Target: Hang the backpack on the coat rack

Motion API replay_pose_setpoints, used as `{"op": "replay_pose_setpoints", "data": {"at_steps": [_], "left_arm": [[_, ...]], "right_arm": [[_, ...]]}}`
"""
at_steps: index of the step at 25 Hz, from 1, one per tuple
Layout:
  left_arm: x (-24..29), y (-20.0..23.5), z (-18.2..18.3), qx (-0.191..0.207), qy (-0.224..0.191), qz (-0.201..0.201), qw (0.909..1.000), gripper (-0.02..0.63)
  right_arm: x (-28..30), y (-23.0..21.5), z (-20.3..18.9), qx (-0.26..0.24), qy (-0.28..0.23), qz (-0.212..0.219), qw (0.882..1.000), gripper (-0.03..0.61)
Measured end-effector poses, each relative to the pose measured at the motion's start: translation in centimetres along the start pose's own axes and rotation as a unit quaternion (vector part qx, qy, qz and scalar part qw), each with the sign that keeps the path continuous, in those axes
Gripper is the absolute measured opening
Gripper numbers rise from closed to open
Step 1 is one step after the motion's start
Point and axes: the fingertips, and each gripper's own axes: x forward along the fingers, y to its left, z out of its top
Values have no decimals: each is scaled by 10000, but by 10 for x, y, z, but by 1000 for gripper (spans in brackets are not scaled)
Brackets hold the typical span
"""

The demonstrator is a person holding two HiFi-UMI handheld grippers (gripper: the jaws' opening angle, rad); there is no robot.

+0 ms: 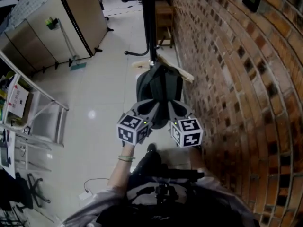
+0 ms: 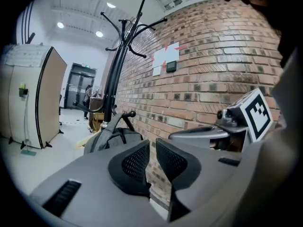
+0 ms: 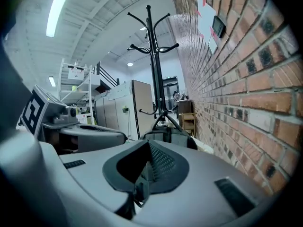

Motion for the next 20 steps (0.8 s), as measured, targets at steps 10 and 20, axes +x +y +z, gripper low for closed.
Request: {"op": "replay_pose_setpoints", "data": {"at_steps": [10,20], "left_arm": [[-27,-16,-3,-178,-120,304,9993,41],[-37,-26,-11,-257,-89,332,9991,41]], "right_arm": [[-21,22,-8,63,-95,78,9999,11],[-36,26,-14,72,-108,70,9999,11]]}}
